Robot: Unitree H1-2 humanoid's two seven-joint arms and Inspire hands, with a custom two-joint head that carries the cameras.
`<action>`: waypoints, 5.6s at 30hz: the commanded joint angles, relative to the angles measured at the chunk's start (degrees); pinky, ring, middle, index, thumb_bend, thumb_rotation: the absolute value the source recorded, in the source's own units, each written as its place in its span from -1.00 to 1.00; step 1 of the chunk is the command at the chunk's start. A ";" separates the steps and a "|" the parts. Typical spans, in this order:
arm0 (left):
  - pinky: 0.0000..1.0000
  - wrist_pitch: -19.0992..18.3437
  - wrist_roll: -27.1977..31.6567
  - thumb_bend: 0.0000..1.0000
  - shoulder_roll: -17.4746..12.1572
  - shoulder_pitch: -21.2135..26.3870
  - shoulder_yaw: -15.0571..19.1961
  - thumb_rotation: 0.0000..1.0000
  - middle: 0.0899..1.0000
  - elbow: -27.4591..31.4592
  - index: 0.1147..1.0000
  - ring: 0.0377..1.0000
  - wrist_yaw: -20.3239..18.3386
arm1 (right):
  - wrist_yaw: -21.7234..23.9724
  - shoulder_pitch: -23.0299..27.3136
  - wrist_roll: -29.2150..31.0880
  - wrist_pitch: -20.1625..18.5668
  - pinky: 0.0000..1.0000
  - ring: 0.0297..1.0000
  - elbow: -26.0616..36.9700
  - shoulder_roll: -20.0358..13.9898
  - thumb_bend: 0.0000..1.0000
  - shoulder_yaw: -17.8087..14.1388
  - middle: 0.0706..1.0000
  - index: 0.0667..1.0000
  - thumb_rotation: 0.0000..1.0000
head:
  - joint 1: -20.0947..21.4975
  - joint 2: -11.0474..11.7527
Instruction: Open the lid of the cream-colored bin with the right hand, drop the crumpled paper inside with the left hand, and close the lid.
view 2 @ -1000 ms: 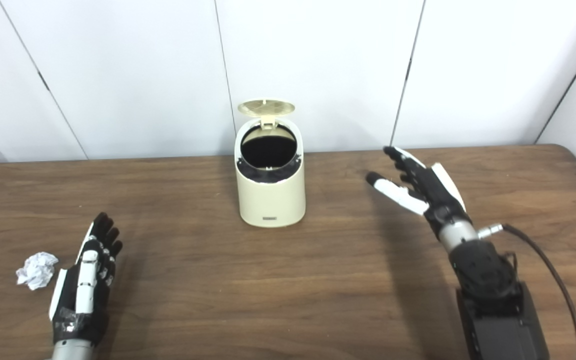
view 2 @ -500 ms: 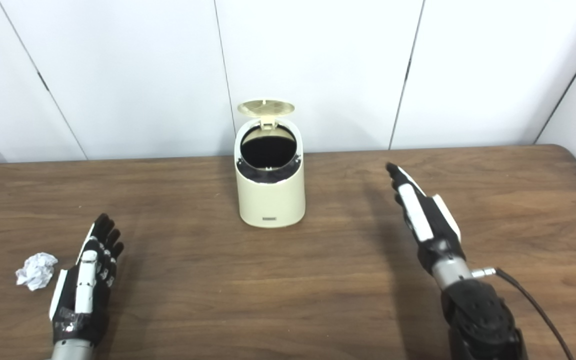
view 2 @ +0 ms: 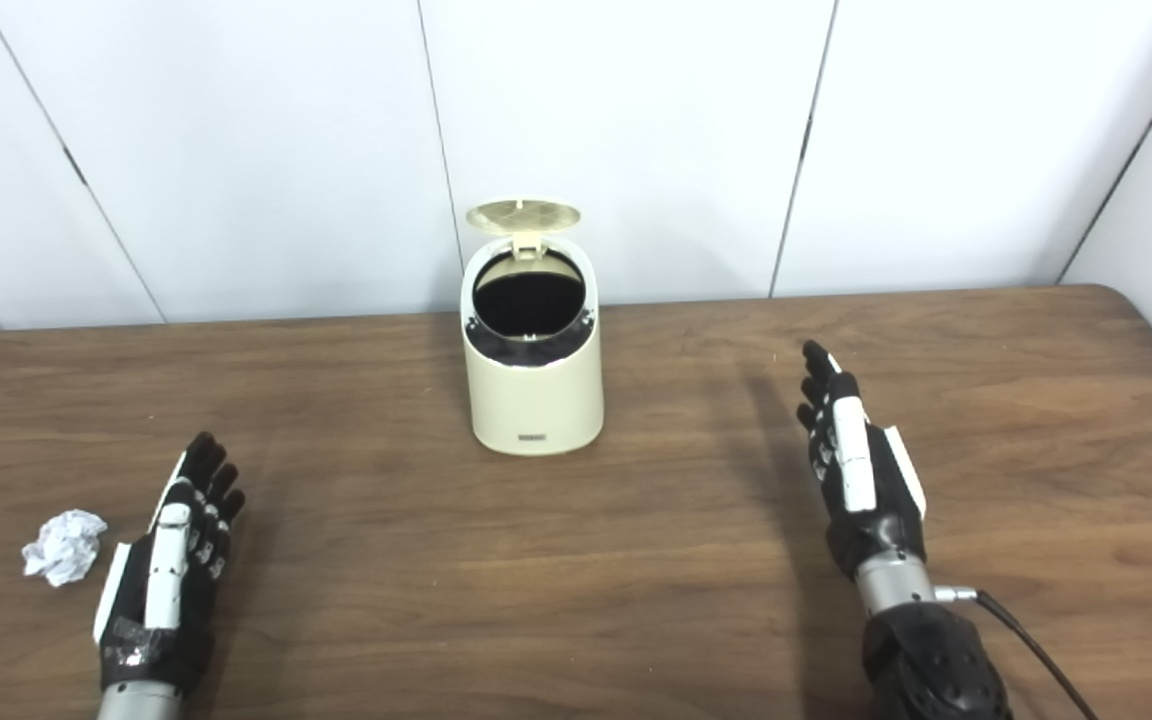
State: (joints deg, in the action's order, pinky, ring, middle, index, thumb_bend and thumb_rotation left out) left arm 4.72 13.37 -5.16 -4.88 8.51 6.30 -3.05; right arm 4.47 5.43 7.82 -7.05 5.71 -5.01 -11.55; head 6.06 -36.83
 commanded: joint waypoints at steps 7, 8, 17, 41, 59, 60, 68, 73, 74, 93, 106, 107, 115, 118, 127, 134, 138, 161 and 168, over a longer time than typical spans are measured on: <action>1.00 0.48 0.09 -0.21 -0.54 -0.07 0.27 0.70 1.00 0.18 0.97 1.00 -0.37 | 0.09 -0.44 2.79 6.60 1.00 1.00 -0.14 -0.69 0.21 -0.86 1.00 0.90 1.00 | -0.26 -0.94; 1.00 0.42 0.10 -0.21 -0.53 -0.06 0.27 0.70 1.00 0.22 0.97 1.00 -0.35 | 0.15 -0.54 2.91 6.98 1.00 1.00 -0.42 -0.77 0.22 -0.78 1.00 0.90 1.00 | -0.38 -1.19; 1.00 -0.58 -0.22 -0.21 -0.44 0.03 0.11 0.72 1.00 1.42 0.98 1.00 -0.04 | 0.07 -0.88 3.02 8.25 1.00 1.00 -1.58 -0.89 0.09 -0.24 0.99 0.89 1.00 | -3.10 -2.98; 1.00 -1.83 -6.19 -0.13 3.24 -0.63 -2.07 0.72 0.94 4.73 0.90 0.96 3.02 | 3.93 -1.28 8.31 7.61 1.00 1.00 -3.08 -4.83 0.07 -0.62 1.00 0.96 1.00 | -21.45 -5.02; 0.96 -2.58 -9.96 -0.09 5.56 -0.08 -4.10 0.72 0.92 5.21 0.91 0.92 5.15 | 0.18 -1.11 8.59 -1.76 1.00 1.00 5.58 -4.86 0.00 -0.77 0.97 0.88 1.00 | -29.66 -5.70; 0.96 -2.69 -10.10 -0.07 5.61 -0.09 -4.20 0.72 0.92 5.34 0.91 0.92 5.23 | 0.00 -1.11 8.43 -2.20 1.00 0.99 5.96 -4.88 0.04 -0.70 0.97 0.87 1.00 | -29.69 -5.70; 1.00 -4.29 -11.45 0.03 5.17 -0.58 -4.57 0.57 0.95 6.89 0.94 0.96 5.37 | -0.96 -1.25 7.68 -4.83 1.00 1.00 8.48 -4.61 0.12 -0.34 0.98 0.87 0.99 | -29.35 -5.42; 0.98 -5.17 -14.74 0.15 4.28 -0.53 -4.56 0.32 0.91 7.69 0.90 0.94 6.01 | -0.94 -1.40 7.43 -5.10 1.00 1.00 8.76 -4.49 0.09 -0.10 1.00 0.90 1.00 | -29.26 -4.98; 0.99 -5.58 -15.51 0.16 4.04 -0.48 -4.49 0.29 0.90 7.99 0.91 0.93 6.12 | -1.08 -1.45 7.28 -5.23 1.00 1.00 8.90 -4.38 0.08 -0.03 0.99 0.90 1.00 | -29.12 -4.87; 0.92 -11.13 -25.28 0.57 -2.07 3.28 -2.11 -0.17 0.85 16.64 0.86 0.89 6.26 | -0.69 -1.89 9.04 -5.10 1.00 1.00 9.03 -3.65 -0.06 0.17 0.97 0.89 1.00 | -28.38 -4.35; 0.81 -13.63 -37.62 0.57 -10.76 5.95 0.07 -0.28 0.84 19.08 0.81 0.85 5.81 | 0.33 -2.28 9.90 -3.95 1.00 1.00 7.37 -4.06 0.02 -0.13 0.97 0.90 0.92 | -28.39 -4.25; 0.77 -13.90 -38.46 0.59 -11.59 6.05 0.28 -0.27 0.82 19.04 0.79 0.83 5.64 | 0.49 -2.28 10.00 -3.83 1.00 1.00 7.23 -4.10 0.02 -0.16 0.97 0.90 0.92 | -28.39 -4.25; 0.60 -17.36 -50.23 0.71 -17.19 5.69 -0.41 -0.22 0.82 19.75 0.77 0.80 2.79 | 0.89 -2.25 9.89 -3.48 1.00 1.00 6.55 -4.37 0.03 -0.05 0.97 0.92 0.95 | -28.83 -4.26; 0.58 -17.82 -52.06 0.75 -18.27 5.56 -0.33 -0.31 0.78 19.74 0.73 0.78 1.74 | 1.10 -2.15 9.56 -3.17 1.00 1.00 6.08 -4.55 0.09 0.14 0.98 0.92 0.94 | -28.83 -4.26; 0.59 -20.13 -58.35 0.78 -21.43 4.92 -0.34 -0.39 0.72 19.77 0.69 0.79 -2.43 | 1.59 -2.06 9.38 -2.48 1.00 1.00 5.20 -4.58 0.11 0.01 0.98 0.92 0.95 | -28.79 -4.22; 0.59 -22.87 -63.25 0.78 -22.63 4.42 -0.23 -0.37 0.69 20.33 0.65 0.76 -6.21 | 1.80 -1.84 9.90 -2.60 1.00 1.00 4.75 -4.46 0.09 -0.02 0.99 0.92 1.00 | -28.85 -4.24; 0.59 -23.89 -64.97 0.76 -23.25 4.13 -0.02 -0.32 0.70 20.26 0.67 0.75 -8.18 | 2.13 -1.77 9.87 -2.08 1.00 1.00 4.16 -4.73 0.13 0.03 1.00 0.93 0.99 | -29.11 -4.23; 0.52 -25.55 -64.02 0.78 -24.57 3.09 1.58 -0.44 0.69 11.66 0.59 0.76 -8.04 | 2.72 -1.52 10.87 -1.90 1.00 1.00 2.80 -4.81 0.15 -0.53 0.98 0.90 0.88 | -29.47 -4.71; 0.38 -25.57 -63.58 0.79 -24.82 3.26 0.92 -0.45 0.60 10.55 0.54 0.59 -7.89 | 2.92 -1.59 10.50 -2.00 1.00 1.00 2.74 -5.12 0.17 -0.39 0.98 0.91 0.88 | -29.45 -4.74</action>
State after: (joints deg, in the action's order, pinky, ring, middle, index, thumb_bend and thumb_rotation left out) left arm -21.26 -49.74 -27.83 -3.09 9.23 16.28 -12.58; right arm 6.49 2.31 17.82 -11.39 7.46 -9.05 -11.64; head -23.47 -41.48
